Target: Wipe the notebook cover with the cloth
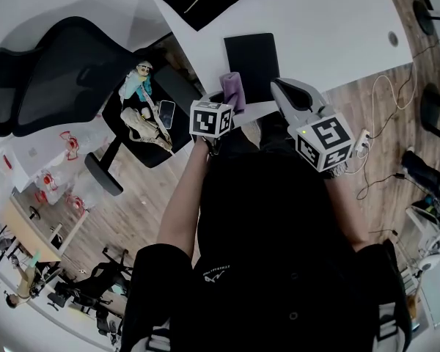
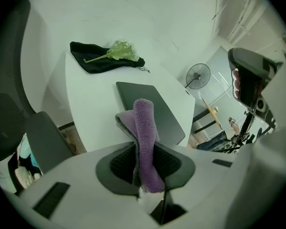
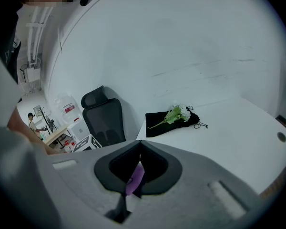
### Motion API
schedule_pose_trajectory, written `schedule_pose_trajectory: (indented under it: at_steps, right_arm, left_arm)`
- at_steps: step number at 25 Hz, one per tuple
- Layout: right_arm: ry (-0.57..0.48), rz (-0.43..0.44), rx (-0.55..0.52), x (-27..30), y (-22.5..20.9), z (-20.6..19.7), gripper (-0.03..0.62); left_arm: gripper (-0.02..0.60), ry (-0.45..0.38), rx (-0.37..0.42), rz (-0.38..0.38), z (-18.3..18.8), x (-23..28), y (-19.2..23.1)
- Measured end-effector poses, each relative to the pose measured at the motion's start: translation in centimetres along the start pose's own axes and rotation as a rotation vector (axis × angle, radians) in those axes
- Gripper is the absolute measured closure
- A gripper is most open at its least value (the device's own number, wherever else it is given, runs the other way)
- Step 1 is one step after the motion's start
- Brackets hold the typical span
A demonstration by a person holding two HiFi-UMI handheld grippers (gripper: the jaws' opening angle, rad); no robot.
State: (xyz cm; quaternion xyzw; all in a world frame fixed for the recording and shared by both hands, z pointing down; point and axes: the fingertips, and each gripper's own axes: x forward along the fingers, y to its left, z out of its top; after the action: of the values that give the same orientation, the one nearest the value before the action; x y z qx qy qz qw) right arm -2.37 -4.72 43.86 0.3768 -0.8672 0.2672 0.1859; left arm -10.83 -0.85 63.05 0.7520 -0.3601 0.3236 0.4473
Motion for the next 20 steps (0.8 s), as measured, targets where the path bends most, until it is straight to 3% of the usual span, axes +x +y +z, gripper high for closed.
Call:
schedule_pose_trajectory:
  at_steps: [9, 20]
  right_arm:
    - [0.012, -0.007, 0.011, 0.1, 0.3, -0.6, 0.589]
    - [0.038, -0.001, 0.022, 0.3, 0.4, -1.6, 0.589]
  left_arm:
    - [0.496, 0.004, -0.006, 0.043, -0.6, -1.3, 1.3]
    - [0.497, -0.165, 0.029, 0.041, 2.2, -5.9, -0.8]
